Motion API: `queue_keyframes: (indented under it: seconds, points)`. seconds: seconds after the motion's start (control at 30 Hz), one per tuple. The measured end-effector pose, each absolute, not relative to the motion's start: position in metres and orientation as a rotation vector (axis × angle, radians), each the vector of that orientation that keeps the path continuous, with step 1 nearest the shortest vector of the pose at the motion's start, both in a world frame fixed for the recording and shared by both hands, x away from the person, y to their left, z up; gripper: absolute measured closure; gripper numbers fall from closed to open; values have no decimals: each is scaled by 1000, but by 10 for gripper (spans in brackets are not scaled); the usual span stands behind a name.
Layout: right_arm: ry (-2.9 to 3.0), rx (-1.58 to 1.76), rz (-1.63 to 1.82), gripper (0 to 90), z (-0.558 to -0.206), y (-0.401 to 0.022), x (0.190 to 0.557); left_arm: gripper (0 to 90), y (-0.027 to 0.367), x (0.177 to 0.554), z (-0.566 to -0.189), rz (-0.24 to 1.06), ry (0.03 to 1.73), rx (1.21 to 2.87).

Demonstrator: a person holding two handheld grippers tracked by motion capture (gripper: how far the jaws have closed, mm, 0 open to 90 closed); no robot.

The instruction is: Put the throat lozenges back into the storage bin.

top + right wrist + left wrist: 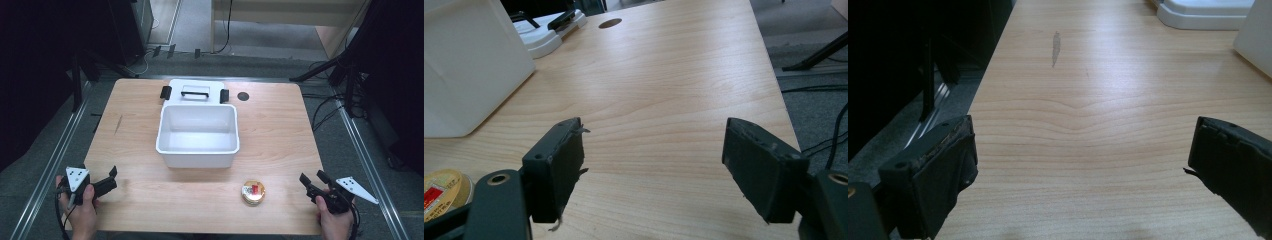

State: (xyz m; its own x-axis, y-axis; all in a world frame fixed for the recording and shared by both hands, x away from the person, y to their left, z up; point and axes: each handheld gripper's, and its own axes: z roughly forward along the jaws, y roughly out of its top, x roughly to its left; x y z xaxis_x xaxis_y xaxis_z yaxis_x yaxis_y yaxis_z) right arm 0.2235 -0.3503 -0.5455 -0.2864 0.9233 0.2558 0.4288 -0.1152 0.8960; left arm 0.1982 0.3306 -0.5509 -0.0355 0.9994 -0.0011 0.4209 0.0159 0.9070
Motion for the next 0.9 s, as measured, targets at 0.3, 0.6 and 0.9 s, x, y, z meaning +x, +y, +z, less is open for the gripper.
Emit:
queue_keyframes:
  seconds: [0.3, 0.6, 0.9]
  points:
    - [1727, 1482, 1324, 321, -539, -345, 223, 0, 331, 199, -551, 980, 1558, 1491]
    - [1767, 1485, 1275, 323, -515, -342, 224, 0, 330, 199, -551, 991, 1543, 1508]
    - [2018, 1371, 1136, 319, -490, -320, 235, 0, 330, 199, -551, 984, 1534, 1511]
